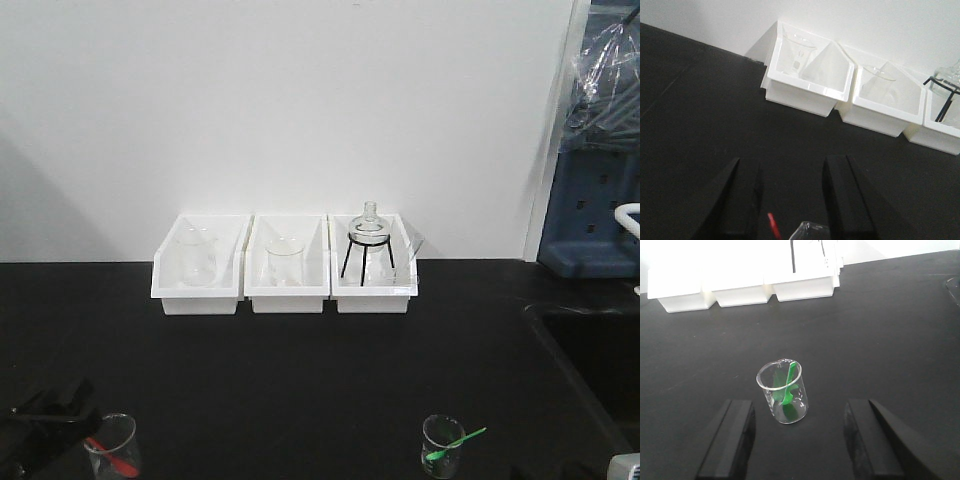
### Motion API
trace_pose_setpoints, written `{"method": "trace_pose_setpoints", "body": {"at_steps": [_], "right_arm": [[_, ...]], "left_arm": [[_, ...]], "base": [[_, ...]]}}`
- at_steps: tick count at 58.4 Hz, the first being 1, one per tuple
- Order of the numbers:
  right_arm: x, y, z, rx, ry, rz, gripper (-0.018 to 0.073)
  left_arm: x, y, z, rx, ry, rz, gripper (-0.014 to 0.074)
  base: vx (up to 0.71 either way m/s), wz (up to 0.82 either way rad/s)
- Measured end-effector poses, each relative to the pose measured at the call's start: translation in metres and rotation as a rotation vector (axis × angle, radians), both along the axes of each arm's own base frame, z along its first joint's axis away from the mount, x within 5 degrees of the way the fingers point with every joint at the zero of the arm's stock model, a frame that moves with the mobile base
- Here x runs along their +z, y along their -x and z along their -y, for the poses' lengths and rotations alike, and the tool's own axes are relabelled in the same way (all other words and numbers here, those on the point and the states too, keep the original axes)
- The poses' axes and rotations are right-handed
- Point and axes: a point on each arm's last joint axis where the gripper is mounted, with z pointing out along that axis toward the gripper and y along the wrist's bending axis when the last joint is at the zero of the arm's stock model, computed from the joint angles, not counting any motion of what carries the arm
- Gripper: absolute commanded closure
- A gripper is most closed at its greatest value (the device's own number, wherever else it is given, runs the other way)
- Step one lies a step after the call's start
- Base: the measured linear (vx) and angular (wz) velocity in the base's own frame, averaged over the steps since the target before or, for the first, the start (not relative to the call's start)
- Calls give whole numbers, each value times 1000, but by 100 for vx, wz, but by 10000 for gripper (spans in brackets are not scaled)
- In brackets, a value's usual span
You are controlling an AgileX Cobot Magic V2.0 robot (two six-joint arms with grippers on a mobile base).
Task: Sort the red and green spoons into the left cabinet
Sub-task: 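Lower the left gripper to the red spoon in its beaker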
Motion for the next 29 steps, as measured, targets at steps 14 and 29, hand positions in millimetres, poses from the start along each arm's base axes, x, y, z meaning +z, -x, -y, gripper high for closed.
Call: {"method": "trace_pose_setpoints", "body": {"at_steps": [14, 29], "right_arm": [[0, 0, 0, 0, 0, 0, 100], [0, 0, 0, 0, 0, 0, 100]], "left_arm": [[-4, 1, -1, 9, -2, -49, 177], [-7, 1, -2, 27, 3, -77, 178]], "base": [[0, 0], [0, 0]]}}
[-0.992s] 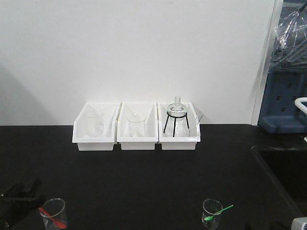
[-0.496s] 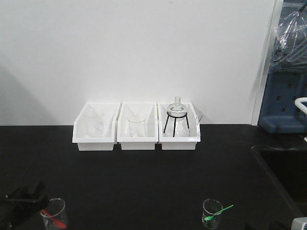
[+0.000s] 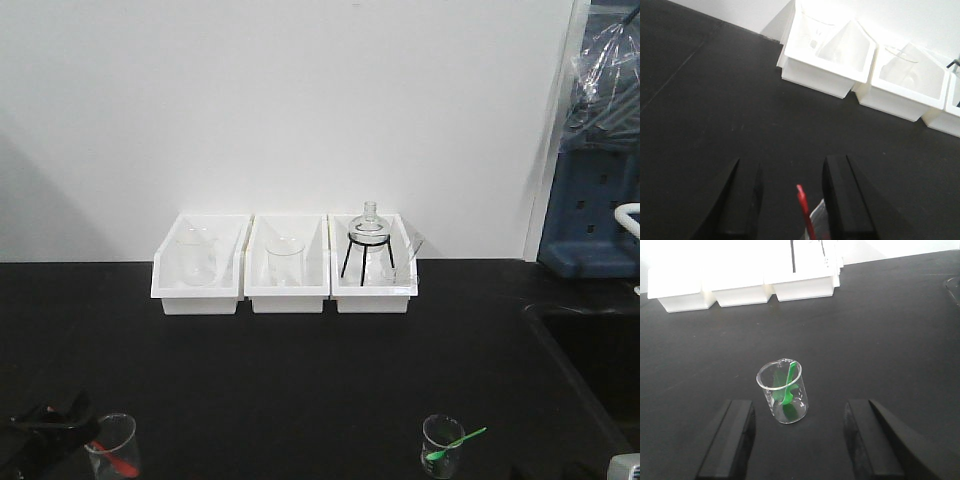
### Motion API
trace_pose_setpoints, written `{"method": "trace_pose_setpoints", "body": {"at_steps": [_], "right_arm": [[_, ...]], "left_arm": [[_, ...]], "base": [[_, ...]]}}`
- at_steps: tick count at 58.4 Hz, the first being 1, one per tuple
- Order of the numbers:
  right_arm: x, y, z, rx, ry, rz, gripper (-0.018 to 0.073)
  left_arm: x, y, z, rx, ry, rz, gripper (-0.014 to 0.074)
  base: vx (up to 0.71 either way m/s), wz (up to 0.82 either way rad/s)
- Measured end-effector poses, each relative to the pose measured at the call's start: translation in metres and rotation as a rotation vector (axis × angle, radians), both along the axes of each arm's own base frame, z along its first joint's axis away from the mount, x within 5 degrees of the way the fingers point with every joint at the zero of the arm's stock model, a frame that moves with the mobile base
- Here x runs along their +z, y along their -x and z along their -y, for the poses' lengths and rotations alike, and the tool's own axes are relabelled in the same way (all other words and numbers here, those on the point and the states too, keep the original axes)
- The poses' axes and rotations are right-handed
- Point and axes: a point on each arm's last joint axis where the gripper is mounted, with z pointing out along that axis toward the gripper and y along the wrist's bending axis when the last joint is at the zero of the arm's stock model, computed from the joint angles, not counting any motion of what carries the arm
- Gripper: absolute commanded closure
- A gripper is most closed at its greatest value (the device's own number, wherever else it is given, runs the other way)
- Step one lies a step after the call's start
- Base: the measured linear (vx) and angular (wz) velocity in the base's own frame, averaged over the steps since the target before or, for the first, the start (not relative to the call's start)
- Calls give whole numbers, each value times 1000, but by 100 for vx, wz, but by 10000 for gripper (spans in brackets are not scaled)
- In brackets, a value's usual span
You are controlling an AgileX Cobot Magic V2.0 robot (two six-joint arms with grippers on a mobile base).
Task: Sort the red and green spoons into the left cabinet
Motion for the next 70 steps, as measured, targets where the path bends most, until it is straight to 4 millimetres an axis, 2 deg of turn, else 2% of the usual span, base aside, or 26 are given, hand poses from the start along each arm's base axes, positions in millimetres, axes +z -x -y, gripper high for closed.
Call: {"method": "trace_pose_setpoints", "body": {"at_steps": [14, 30, 44, 54, 60, 70], "right_arm": [[0, 0, 0, 0, 0, 0, 100], [0, 0, 0, 0, 0, 0, 100], [0, 0, 0, -5, -2, 0, 100], [3, -2, 2, -25, -20, 26, 100], [7, -8, 1, -25, -21, 46, 100], [3, -20, -2, -1, -19, 32, 100]], "left_arm": [[-1, 0, 0, 3, 12, -9, 224], [-1, 0, 0, 16, 68, -19, 389], [-1, 0, 0, 17, 73, -15, 497], [0, -1, 0, 17, 74, -11, 536], [0, -1, 0, 17, 75, -11, 542], [0, -1, 0, 17, 75, -11, 540]], "base": [[0, 0], [0, 0], [0, 0], [0, 0], [0, 0], [0, 0]]}}
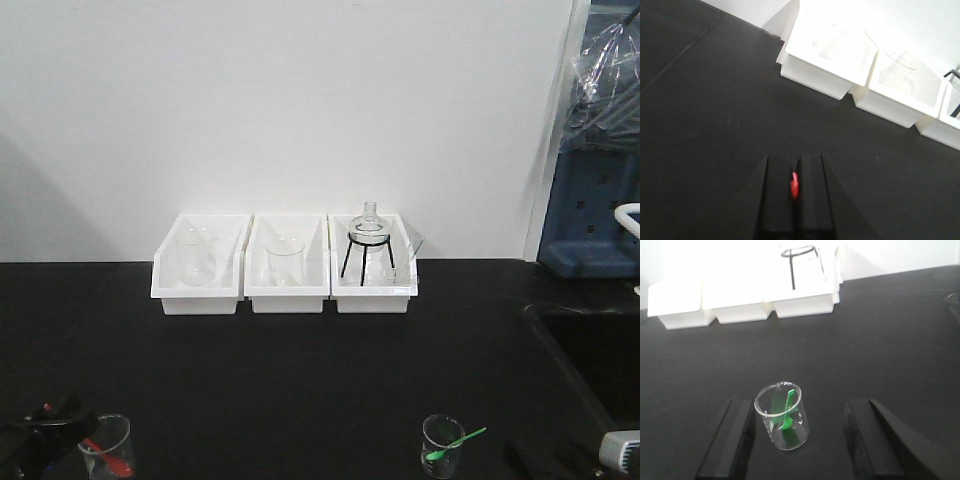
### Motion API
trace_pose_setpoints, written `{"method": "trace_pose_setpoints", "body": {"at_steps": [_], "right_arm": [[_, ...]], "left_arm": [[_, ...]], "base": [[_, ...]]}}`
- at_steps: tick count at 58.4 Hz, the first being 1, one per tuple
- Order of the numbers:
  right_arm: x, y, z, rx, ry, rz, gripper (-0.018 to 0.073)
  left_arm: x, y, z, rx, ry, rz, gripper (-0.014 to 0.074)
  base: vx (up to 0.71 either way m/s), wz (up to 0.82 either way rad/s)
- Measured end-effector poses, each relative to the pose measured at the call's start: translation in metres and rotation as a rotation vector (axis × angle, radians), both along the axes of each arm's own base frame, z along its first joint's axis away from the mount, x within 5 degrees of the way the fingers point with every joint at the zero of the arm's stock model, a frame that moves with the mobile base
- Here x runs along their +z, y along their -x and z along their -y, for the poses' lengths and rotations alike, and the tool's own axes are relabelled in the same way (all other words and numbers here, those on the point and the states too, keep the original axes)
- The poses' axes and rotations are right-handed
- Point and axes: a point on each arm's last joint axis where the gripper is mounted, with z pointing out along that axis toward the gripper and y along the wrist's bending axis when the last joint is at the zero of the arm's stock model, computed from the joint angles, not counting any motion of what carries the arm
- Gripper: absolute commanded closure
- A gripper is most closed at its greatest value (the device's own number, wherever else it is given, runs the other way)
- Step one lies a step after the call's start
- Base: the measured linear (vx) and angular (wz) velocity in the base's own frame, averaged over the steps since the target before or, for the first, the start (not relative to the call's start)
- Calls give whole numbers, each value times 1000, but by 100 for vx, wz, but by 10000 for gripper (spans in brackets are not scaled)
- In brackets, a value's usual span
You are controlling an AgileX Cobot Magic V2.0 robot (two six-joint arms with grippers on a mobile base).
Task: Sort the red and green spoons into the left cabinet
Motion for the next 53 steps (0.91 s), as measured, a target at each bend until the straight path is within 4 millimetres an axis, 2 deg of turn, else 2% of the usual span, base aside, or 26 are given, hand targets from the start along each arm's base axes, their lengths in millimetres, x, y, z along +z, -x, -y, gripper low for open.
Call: {"method": "trace_pose_setpoints", "body": {"at_steps": [29, 53], "right_arm": [[-34, -39, -7, 40, -55, -4, 100], [-45, -60, -13, 91, -62, -1, 100]], "left_arm": [[0, 0, 0, 0, 0, 0, 540], [0, 0, 0, 0, 0, 0, 540]], "base": [[0, 0], [0, 0]]}}
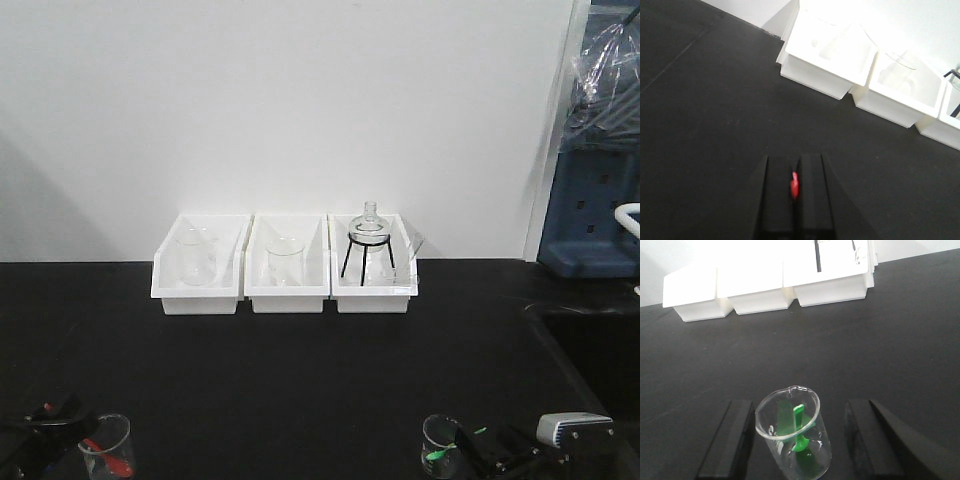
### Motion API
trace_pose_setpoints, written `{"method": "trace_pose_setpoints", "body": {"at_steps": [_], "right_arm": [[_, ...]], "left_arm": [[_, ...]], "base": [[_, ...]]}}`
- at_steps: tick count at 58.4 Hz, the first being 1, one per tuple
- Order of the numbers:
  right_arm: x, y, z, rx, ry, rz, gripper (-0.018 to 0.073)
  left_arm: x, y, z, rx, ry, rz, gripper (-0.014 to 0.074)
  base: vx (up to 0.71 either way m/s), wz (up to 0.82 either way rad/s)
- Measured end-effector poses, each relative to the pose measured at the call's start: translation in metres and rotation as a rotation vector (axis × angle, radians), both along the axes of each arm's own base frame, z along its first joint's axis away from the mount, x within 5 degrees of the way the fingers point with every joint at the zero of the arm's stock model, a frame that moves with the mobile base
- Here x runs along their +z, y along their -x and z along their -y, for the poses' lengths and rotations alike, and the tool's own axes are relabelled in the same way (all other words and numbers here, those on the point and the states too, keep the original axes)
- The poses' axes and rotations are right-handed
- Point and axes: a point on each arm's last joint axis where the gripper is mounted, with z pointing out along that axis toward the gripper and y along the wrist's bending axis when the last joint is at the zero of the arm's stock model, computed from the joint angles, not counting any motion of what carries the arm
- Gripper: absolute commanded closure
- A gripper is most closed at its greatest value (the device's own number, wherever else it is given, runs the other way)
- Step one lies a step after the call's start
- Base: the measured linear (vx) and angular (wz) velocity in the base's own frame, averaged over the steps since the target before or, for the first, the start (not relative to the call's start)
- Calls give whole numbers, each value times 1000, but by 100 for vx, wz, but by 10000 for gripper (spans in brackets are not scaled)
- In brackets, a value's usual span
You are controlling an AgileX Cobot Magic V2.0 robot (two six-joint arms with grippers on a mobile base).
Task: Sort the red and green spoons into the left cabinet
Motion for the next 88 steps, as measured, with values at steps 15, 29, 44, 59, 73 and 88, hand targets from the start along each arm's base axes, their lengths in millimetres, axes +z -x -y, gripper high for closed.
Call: {"method": "trace_pose_setpoints", "body": {"at_steps": [15, 29, 44, 59, 73, 88], "right_arm": [[-7, -9, -1, 1, 0, -5, 137], [-10, -12, -1, 1, 1, -12, 247], [-15, -12, -1, 2, 5, -25, 270], [-17, -12, -1, 6, 9, -31, 270], [-17, -12, -1, 7, 10, -31, 267], [-11, -21, -4, 38, 15, 11, 267]], "left_arm": [[0, 0, 0, 0, 0, 0, 540], [0, 0, 0, 0, 0, 0, 540], [0, 0, 0, 0, 0, -2, 540], [0, 0, 0, 0, 0, -4, 540], [-1, 0, 0, 2, 0, -9, 540], [-1, 0, 0, 3, 0, -12, 540]], "base": [[0, 0], [0, 0], [0, 0], [0, 0], [0, 0], [0, 0]]}}
